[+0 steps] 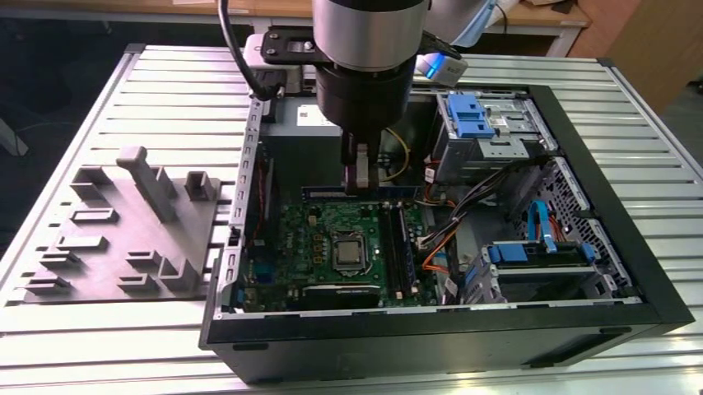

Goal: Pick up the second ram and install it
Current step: 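Insert the second ram into the second slot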

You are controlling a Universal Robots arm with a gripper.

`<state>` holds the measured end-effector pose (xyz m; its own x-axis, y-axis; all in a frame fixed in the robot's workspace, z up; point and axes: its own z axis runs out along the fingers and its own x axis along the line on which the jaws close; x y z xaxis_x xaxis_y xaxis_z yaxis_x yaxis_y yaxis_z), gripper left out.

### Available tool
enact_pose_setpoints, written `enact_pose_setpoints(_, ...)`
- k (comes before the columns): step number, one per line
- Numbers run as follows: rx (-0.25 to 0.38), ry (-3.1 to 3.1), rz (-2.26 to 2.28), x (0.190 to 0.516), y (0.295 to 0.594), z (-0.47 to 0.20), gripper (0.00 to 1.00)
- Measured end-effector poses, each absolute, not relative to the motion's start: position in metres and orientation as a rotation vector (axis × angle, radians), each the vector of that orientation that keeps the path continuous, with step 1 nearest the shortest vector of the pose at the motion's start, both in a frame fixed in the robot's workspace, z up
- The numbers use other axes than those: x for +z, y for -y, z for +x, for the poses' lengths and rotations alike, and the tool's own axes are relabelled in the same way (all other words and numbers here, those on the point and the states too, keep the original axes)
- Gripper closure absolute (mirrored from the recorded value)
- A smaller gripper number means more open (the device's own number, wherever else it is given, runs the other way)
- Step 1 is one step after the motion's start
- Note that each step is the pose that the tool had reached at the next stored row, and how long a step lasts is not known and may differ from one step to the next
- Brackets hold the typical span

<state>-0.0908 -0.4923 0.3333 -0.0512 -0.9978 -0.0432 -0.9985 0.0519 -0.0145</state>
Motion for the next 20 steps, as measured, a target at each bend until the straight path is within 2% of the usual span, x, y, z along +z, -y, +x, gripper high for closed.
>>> enact_pose_setpoints(20,0.018,-2.595,-1.691,0.327,0.4924,-0.0909,0.89)
